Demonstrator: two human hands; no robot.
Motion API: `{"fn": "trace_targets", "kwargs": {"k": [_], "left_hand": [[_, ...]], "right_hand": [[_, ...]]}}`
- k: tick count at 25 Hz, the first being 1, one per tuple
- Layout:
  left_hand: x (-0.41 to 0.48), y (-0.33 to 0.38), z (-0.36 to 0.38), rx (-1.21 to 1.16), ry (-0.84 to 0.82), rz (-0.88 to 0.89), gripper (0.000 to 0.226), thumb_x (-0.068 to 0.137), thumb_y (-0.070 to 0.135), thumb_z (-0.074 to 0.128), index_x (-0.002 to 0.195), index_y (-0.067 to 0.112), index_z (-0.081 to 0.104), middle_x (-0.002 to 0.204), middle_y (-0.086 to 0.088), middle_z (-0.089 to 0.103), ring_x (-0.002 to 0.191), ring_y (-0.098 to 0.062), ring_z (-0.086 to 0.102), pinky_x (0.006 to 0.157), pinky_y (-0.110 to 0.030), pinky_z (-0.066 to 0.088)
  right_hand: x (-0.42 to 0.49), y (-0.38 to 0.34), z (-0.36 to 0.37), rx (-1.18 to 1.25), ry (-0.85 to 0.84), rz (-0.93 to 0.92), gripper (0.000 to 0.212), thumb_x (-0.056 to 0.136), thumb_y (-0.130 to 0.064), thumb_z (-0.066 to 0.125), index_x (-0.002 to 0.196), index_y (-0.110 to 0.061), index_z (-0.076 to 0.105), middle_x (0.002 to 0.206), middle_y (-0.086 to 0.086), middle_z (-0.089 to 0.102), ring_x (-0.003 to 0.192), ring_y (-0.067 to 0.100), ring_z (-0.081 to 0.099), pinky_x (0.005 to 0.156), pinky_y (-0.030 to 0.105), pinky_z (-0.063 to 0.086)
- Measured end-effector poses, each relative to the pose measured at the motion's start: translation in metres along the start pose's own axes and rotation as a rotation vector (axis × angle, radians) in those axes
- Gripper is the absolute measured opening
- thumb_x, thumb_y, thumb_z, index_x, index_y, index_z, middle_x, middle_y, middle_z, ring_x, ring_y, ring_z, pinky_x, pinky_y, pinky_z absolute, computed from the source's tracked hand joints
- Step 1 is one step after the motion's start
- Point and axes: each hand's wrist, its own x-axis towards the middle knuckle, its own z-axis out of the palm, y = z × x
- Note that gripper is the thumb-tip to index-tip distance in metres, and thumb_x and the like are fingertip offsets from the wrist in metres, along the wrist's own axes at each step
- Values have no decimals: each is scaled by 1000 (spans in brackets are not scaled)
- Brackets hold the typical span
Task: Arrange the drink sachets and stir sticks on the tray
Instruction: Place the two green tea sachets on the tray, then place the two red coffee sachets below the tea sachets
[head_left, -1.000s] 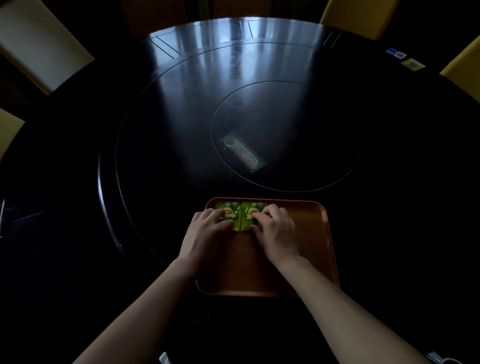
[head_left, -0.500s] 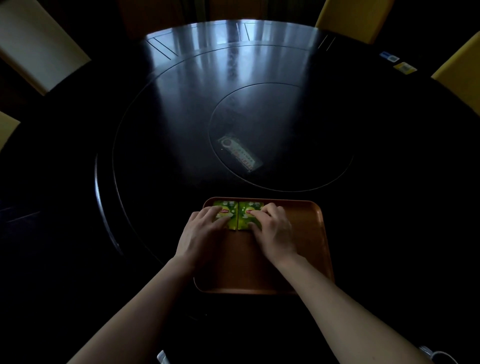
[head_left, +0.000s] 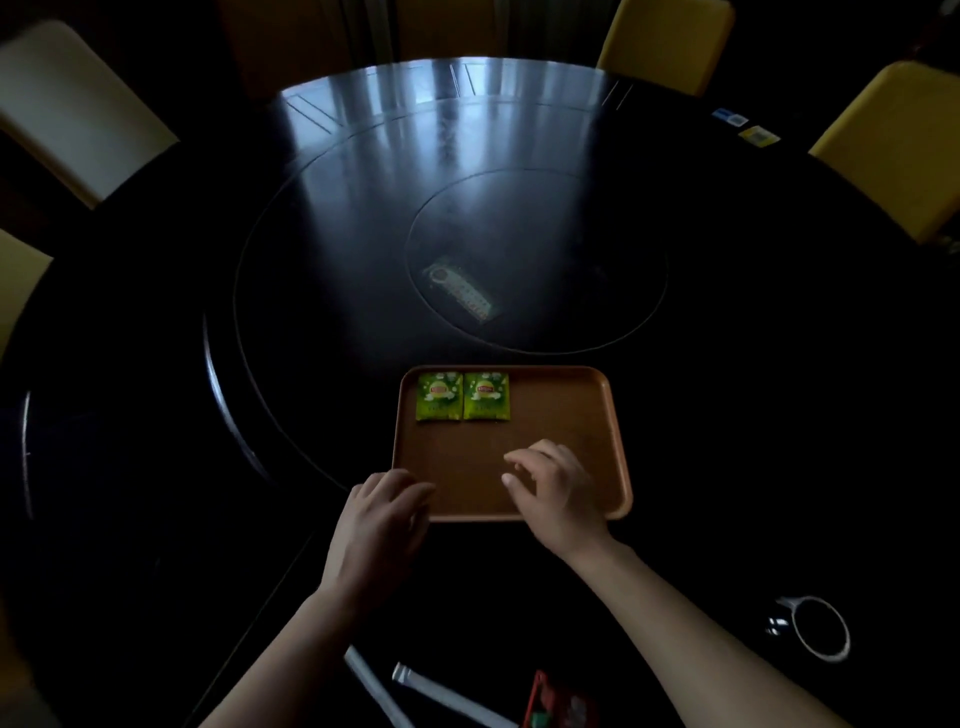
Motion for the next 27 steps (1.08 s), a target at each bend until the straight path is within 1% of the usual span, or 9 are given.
{"fn": "trace_targets", "kwargs": {"k": [3, 5, 10, 13, 16, 18, 20, 23, 27], "left_hand": [[-63, 11, -4, -57, -8, -63, 24, 85, 23, 59, 106, 21, 72, 96, 2, 66, 84, -20, 60, 73, -37, 49], [-108, 22, -2, -84, -56, -99, 24, 87, 27, 56, 104, 21, 72, 93, 5, 65, 82, -19, 61, 73, -34, 50], [-196, 43, 12, -102, -202, -123, 29, 86, 39, 54, 104, 25, 72, 96, 8, 65, 84, -15, 63, 71, -31, 52], [-211, 62, 24, -134, -259, -81, 30, 85, 44, 57, 103, 25, 72, 94, 6, 65, 82, -15, 63, 69, -31, 55], [-205, 92, 44, -143, -313, 15, 30, 85, 43, 59, 104, 26, 72, 92, 4, 65, 82, -16, 63, 67, -31, 55], [-191, 109, 55, -173, -346, -97, 33, 88, 43, 58, 114, 26, 68, 100, 4, 65, 93, -17, 61, 76, -29, 52], [-177, 121, 66, -216, -387, -274, 34, 91, 43, 59, 116, 22, 67, 103, 1, 65, 97, -16, 61, 80, -28, 49], [-161, 135, 73, -229, -436, -450, 26, 88, 45, 59, 96, 22, 70, 91, 3, 68, 84, -15, 65, 72, -31, 52], [-152, 149, 74, -420, -448, -741, 23, 82, 43, 67, 77, 21, 74, 69, 5, 73, 63, -9, 67, 56, -30, 54]], "right_hand": [[-52, -3, -11, 50, 27, 30, 20, 87, -23, 69, 105, -16, 71, 90, -1, 64, 84, 19, 61, 76, 32, 52], [-90, -7, -19, 96, 39, 86, 17, 89, -24, 67, 104, -17, 71, 90, -3, 64, 79, 13, 61, 73, 26, 51], [-189, 10, -5, 132, -92, 119, 11, 89, -25, 68, 99, -21, 70, 91, -8, 65, 85, 6, 62, 75, 21, 50], [-234, 35, 18, 8, -227, 177, 29, 87, -33, 68, 113, -20, 67, 105, -5, 63, 99, 15, 61, 81, 25, 50], [-248, 49, 30, -209, -223, 144, 54, 77, -46, 75, 124, -22, 61, 115, -3, 59, 105, 21, 56, 82, 31, 52], [-248, 49, 32, -284, -230, 141, 65, 72, -53, 76, 127, -24, 57, 119, -2, 56, 105, 23, 55, 77, 33, 52], [-247, 50, 35, -321, -243, 150, 64, 73, -52, 74, 128, -27, 54, 123, -1, 51, 106, 22, 51, 77, 34, 51], [-245, 53, 35, -255, -248, 94, 54, 77, -38, 73, 127, -32, 55, 122, -3, 49, 105, 21, 51, 78, 34, 52], [-242, 61, 35, 15, -281, 111, 43, 81, -29, 72, 120, -38, 58, 114, -9, 50, 103, 15, 50, 83, 27, 51]]}}
